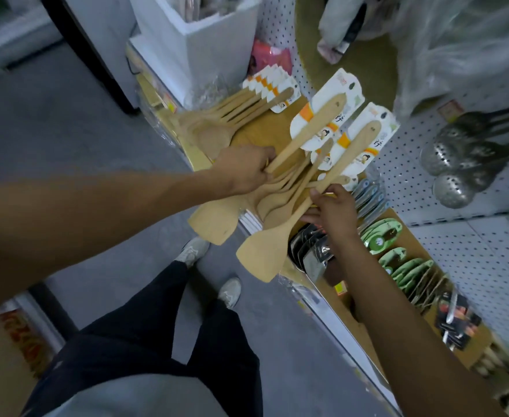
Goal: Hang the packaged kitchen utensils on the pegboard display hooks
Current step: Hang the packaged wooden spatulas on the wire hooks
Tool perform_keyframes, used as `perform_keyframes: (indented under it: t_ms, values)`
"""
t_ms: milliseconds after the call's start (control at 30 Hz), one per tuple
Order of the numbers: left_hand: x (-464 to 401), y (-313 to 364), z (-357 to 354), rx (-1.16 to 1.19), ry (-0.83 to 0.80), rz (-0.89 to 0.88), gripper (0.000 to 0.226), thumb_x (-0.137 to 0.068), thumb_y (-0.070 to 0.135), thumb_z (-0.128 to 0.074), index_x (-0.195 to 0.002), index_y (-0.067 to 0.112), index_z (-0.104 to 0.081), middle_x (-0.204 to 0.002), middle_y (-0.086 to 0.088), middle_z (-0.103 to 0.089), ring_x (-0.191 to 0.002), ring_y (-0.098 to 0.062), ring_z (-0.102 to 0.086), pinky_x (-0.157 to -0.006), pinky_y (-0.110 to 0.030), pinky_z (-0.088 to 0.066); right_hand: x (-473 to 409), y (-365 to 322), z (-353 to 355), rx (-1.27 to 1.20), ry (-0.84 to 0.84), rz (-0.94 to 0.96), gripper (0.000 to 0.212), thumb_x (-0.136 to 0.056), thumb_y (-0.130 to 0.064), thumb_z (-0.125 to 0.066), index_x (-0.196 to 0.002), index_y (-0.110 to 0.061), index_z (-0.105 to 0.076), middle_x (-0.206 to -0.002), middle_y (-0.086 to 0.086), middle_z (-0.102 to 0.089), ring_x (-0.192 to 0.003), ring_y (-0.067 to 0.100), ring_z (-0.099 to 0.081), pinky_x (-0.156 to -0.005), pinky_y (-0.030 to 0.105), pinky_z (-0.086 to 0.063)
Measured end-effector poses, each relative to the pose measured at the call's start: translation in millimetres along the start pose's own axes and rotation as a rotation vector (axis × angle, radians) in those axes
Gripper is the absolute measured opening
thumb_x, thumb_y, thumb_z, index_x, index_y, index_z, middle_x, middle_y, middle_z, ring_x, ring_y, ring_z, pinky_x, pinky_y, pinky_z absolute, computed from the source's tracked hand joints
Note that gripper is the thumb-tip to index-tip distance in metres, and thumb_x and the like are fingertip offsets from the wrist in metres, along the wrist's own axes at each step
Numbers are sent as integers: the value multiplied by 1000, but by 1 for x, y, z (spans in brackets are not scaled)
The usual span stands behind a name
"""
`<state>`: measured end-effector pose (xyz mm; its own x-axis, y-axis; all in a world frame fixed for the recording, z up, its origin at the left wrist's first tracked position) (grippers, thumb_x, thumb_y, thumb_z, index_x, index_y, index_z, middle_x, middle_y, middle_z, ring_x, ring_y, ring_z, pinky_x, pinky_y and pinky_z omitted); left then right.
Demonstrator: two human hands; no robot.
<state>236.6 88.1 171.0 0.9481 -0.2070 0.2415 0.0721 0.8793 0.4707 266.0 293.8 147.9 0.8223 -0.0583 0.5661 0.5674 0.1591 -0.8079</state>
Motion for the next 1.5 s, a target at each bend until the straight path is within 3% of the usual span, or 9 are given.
perform_keyframes:
  t_ms: [167, 400, 600, 767, 933, 1167, 1300, 1433, 1500]
  values:
    - [48, 25, 41, 24, 23, 1, 26, -91, 39, -63, -107, 21, -53, -98, -3, -68, -88, -28, -60, -72, -41, -53, 51, -32, 6, 20, -56, 70, 10, -95, -5, -60, -96, -4, -50, -89, 28, -67, -59, 24, -70, -55, 35, -61]
    - [108, 61, 76, 4, 18, -53, 25, -88, 37, -66, -88, 27, -43, -84, 5, -61, -80, -24, -57, -65, -35, -46, 125, -58, 17, 97, -116, 160, 10, -94, -4, -61, -96, 1, -52, -74, 17, -66, -51, 15, -68, -51, 29, -59]
    - [141, 85, 82, -56, -32, -164, 23, -88, 36, -64, -85, 31, -41, -85, 12, -57, -79, -21, -57, -65, -36, -48, 184, -56, 31, 93, -73, 250, 21, -93, -3, -62, -91, -23, -57, -72, 3, -69, -61, 16, -71, -57, 35, -60]
    - [164, 113, 83, -53, -82, -282, 26, -91, 40, -62, -85, 37, -37, -81, 16, -55, -73, -13, -54, -62, -33, -43, 233, -47, 52, 56, 70, 266, 22, -91, -7, -66, -101, -25, -60, -76, 4, -71, -76, 28, -72, -69, 52, -60]
    - [187, 154, 74, 26, -146, -385, 24, -89, 36, -66, -79, 44, -46, -83, 20, -61, -71, -3, -60, -68, -33, -47, 290, -31, 85, 49, 245, 282, 14, -92, -13, -66, -103, -20, -62, -83, 3, -65, -77, 22, -71, -68, 45, -62]
    - [216, 233, 28, 29, -260, -590, 27, -86, 53, -60, -105, 34, -57, -85, 12, -67, -75, -7, -63, -68, -36, -54, 372, 17, 157, 87, 457, 284, 15, -92, -25, -67, -95, -38, -60, -85, -6, -70, -86, 15, -69, -77, 44, -60]
    - [243, 297, 2, 15, -301, -703, 32, -89, 47, -64, -120, 39, -58, -95, 17, -70, -83, -2, -64, -72, -25, -50, 420, 47, 207, 81, 578, 290, 3, -94, -27, -63, -94, -28, -61, -84, 4, -69, -81, 20, -68, -71, 42, -60]
    - [271, 369, -32, 0, -373, -806, 27, -87, 60, -57, -108, 42, -55, -81, 29, -65, -71, 8, -60, -58, -16, -43, 470, 79, 261, 46, 682, 331, 8, -95, -29, -62, -100, -36, -60, -84, -4, -70, -80, 17, -68, -73, 45, -59]
    - [284, 405, -54, -5, -389, -842, 27, -88, 59, -58, -108, 41, -56, -87, 24, -67, -76, 6, -60, -66, -20, -47, 493, 101, 292, 32, 734, 326, 10, -95, -29, -62, -104, -34, -60, -85, -7, -70, -81, 14, -69, -75, 46, -58]
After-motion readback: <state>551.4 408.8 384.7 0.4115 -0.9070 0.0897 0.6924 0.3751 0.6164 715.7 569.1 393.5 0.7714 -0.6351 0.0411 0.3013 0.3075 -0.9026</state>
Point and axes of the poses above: each hand's wrist, its own x-axis away from the middle knuckle, its own z-axis out of the back of the hand, y = z × x, the point moved 7 cm from there along -x, towards the middle knuckle
